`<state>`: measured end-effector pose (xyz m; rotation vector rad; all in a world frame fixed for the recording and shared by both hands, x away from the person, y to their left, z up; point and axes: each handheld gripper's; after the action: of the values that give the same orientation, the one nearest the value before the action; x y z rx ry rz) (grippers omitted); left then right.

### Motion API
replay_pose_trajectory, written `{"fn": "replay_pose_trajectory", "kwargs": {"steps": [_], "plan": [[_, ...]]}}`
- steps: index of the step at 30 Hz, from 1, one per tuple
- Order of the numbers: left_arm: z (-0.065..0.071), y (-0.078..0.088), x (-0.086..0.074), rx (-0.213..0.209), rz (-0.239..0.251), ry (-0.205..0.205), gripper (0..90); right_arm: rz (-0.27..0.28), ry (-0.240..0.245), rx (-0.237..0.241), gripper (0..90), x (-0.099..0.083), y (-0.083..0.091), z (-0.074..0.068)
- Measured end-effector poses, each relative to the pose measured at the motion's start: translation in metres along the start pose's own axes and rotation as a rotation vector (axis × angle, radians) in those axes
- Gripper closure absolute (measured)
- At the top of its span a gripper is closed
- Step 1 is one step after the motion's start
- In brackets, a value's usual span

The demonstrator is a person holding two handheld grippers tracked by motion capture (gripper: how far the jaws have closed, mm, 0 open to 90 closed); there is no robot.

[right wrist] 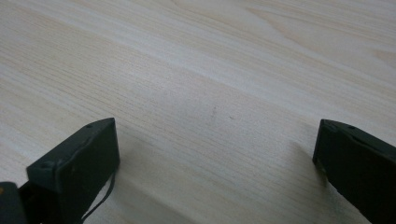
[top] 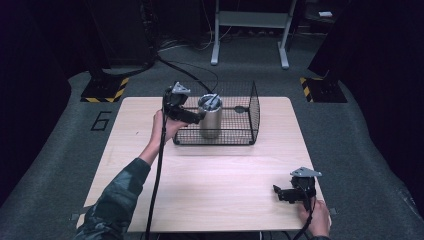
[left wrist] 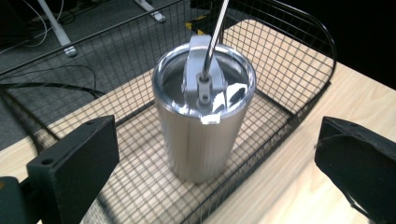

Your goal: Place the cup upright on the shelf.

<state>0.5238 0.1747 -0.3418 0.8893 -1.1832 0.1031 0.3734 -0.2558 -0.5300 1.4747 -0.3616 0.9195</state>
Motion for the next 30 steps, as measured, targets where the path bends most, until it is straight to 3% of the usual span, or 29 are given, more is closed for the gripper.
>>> {"fn": "replay_pose_trajectory", "kwargs": {"steps": [7,19,26,27,28,30], "plan": [[0.000,0.033,-0.028,0.010,-0.018,-0.023,0.0,0.002,0.001,0.000,0.0,0.000,0.000,0.000],[-0.011,0.071,-0.074,0.045,-0.021,-0.009,0.0,0.000,0.001,0.000,0.0,0.000,0.000,0.000],[-0.014,0.086,-0.111,0.061,-0.019,0.024,0.0,0.007,-0.009,-0.006,0.0,0.000,0.000,-0.001],[-0.014,0.091,-0.123,0.068,-0.021,0.030,0.0,-0.002,0.003,-0.007,0.0,0.000,0.000,-0.001],[-0.014,0.091,-0.123,0.068,-0.021,0.030,0.0,0.001,-0.001,-0.009,0.0,0.000,0.000,-0.002],[-0.016,0.097,-0.140,0.069,-0.025,0.049,0.0,-0.001,-0.005,-0.006,0.0,0.000,0.000,-0.001]]}}
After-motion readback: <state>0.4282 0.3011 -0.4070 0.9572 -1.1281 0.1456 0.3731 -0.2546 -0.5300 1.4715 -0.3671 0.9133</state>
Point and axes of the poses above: each handheld gripper's, and its own axes: y roughly backward along the jaws, x roughly out of its top, z roughly to its right, and after that the axes turned 10 degrees about -x, right-handed
